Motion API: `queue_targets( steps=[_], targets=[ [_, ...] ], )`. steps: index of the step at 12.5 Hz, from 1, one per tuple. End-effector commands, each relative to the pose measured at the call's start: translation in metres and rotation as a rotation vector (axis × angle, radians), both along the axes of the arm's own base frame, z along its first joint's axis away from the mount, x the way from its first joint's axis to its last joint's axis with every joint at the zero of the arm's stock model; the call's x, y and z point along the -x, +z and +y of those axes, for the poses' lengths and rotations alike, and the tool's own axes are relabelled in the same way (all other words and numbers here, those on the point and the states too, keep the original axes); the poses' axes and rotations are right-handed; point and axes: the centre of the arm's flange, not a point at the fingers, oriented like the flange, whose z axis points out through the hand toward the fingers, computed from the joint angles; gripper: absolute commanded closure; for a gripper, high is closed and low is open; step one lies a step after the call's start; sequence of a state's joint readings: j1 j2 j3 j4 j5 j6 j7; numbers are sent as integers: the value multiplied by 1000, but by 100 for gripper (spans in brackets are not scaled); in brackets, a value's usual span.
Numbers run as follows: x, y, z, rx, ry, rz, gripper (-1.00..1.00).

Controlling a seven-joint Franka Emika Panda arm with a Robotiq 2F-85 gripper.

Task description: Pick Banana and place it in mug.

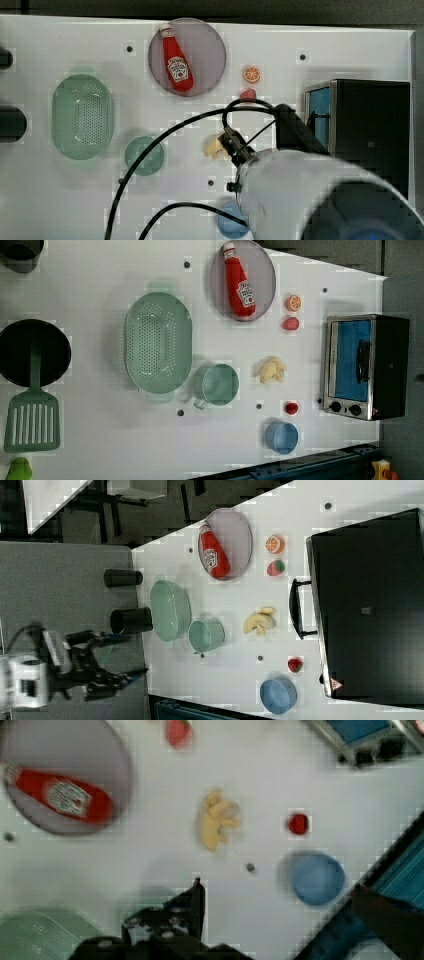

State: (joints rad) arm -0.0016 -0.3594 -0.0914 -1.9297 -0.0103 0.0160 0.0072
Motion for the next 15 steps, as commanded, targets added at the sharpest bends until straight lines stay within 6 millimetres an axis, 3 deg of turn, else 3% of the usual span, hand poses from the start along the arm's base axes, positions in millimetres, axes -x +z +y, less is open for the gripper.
queue_targets(
  steps=[1, 7, 8, 11, 12, 15],
  targets=[
    [-34, -99, 11, 11, 61, 142, -100],
    [-52, -238, 26, 23, 133, 96, -100],
    [-50, -279, 27, 25, 136, 91, -100],
    [-44, -347, 29, 23, 165, 121, -100],
    [-45, -381, 29, 21, 251, 116, -100],
    [-48, -430, 27, 25, 352, 90, -100]
  ],
)
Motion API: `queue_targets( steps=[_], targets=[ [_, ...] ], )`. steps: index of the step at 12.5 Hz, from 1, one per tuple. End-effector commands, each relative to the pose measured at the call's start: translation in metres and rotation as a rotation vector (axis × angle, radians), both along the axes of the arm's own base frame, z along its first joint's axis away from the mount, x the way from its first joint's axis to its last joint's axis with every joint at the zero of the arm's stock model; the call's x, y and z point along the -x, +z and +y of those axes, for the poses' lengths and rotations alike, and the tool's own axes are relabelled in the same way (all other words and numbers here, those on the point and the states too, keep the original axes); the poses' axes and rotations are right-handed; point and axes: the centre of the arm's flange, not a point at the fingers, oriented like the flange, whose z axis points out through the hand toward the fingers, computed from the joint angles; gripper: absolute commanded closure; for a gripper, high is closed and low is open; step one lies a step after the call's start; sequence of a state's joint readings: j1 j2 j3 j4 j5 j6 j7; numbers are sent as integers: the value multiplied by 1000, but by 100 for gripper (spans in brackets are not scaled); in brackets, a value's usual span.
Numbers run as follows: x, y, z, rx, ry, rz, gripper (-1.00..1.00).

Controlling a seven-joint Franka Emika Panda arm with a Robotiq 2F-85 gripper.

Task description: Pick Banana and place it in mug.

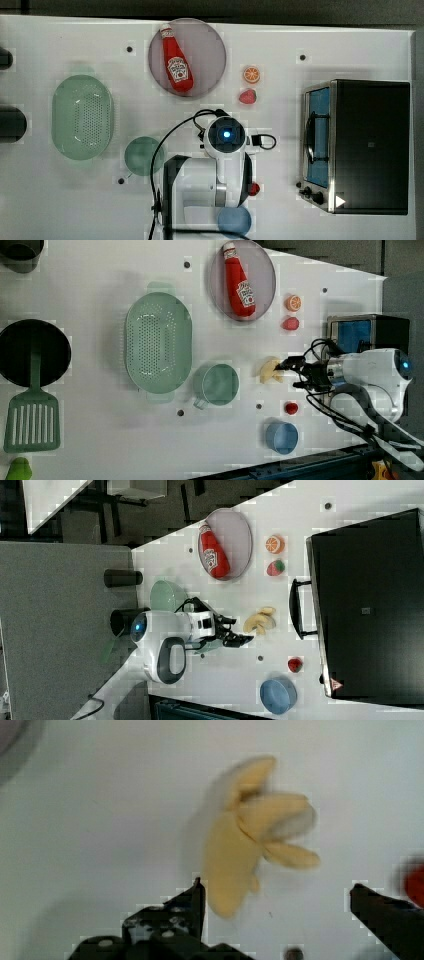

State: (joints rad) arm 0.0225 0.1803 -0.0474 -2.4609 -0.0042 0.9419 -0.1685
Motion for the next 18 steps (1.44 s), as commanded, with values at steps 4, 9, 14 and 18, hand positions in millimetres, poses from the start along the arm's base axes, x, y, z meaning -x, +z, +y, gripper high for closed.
queue_targets(
  steps=[4, 9, 14, 18],
  targets=[
    [-14, -54, -8, -3, 115, -61, -93],
    [-9, -63, -6, -3, 118, -70, 26],
    [-19, -17, -10, 3, 111, -143, 43],
    [-13, 136, -13, -2, 97, -158, 43]
  ],
)
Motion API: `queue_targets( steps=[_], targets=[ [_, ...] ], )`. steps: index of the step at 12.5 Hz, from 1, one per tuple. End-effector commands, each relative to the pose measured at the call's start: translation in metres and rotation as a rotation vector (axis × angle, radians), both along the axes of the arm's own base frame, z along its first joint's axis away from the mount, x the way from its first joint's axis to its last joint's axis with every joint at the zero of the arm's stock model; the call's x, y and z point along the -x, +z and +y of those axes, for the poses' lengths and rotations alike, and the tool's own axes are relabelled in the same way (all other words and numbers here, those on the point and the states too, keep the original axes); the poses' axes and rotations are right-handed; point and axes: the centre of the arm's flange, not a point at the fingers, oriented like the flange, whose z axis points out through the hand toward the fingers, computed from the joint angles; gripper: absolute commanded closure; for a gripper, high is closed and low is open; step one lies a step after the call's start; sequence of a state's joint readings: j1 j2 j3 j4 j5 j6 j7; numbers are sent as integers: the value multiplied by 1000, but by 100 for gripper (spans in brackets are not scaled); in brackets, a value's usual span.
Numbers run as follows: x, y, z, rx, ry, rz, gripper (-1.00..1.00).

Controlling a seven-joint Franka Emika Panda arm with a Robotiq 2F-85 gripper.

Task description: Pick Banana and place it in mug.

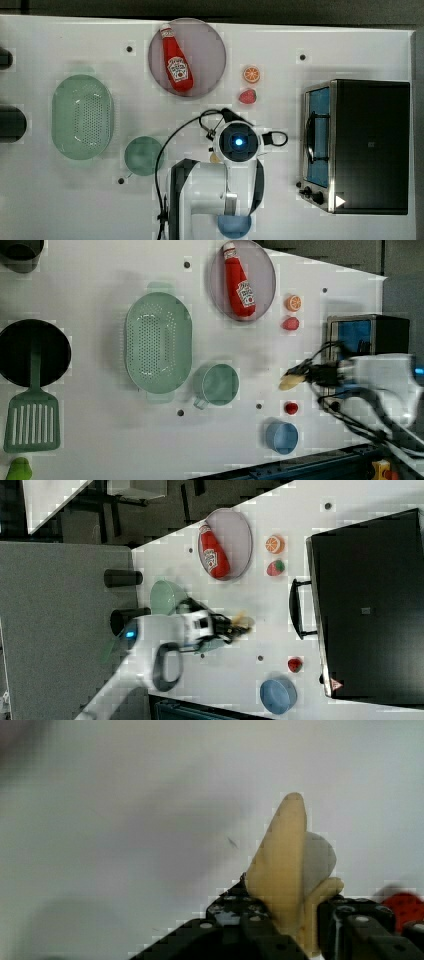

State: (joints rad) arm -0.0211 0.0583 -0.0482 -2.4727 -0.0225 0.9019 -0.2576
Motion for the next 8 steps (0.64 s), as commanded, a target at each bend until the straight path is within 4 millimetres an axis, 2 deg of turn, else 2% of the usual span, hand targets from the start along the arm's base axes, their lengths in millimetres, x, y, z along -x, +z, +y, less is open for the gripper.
queue_targets(
  steps=[1, 3, 4, 7, 8],
  targets=[
    [-8, 114, 8, -4, 37, -87, 43],
    [0, 153, 18, -4, 46, -76, 43],
    [4, 168, 30, -1, 55, -85, 43],
    [14, 206, 86, 16, 64, -156, 43],
    [19, 208, 107, 19, 48, -157, 43]
  ],
)
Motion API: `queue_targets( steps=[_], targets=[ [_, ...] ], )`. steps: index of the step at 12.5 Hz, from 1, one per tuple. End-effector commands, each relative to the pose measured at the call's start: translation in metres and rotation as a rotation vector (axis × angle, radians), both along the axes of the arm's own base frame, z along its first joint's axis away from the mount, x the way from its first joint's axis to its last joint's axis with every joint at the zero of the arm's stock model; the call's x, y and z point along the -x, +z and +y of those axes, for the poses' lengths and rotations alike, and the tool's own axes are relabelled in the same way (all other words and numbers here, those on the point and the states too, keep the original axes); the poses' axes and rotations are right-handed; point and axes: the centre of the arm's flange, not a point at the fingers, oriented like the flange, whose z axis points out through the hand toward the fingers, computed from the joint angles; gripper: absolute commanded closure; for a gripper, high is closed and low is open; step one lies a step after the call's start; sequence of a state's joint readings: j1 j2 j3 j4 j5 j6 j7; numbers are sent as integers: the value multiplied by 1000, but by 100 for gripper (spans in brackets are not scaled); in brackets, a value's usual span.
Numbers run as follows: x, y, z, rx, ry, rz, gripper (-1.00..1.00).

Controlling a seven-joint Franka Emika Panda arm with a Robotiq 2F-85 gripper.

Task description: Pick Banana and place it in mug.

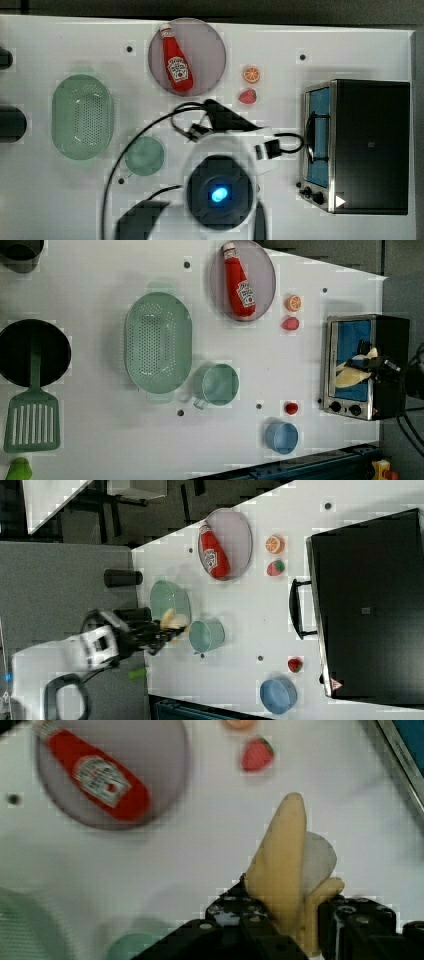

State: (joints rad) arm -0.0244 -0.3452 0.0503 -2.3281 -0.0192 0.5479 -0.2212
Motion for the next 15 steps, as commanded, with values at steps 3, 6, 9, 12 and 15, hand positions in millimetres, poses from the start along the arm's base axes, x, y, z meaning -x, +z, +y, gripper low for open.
queue_targets(
  steps=[3, 6, 9, 12, 15],
  targets=[
    [23, -29, 135, 23, -100, 63, 43],
    [35, -61, 187, 34, -212, 109, 43],
    [30, -105, 216, -11, -259, 142, 43],
    [19, -156, 231, -61, -238, 158, 43],
    [11, -198, 229, -90, -249, 183, 43]
  ],
)
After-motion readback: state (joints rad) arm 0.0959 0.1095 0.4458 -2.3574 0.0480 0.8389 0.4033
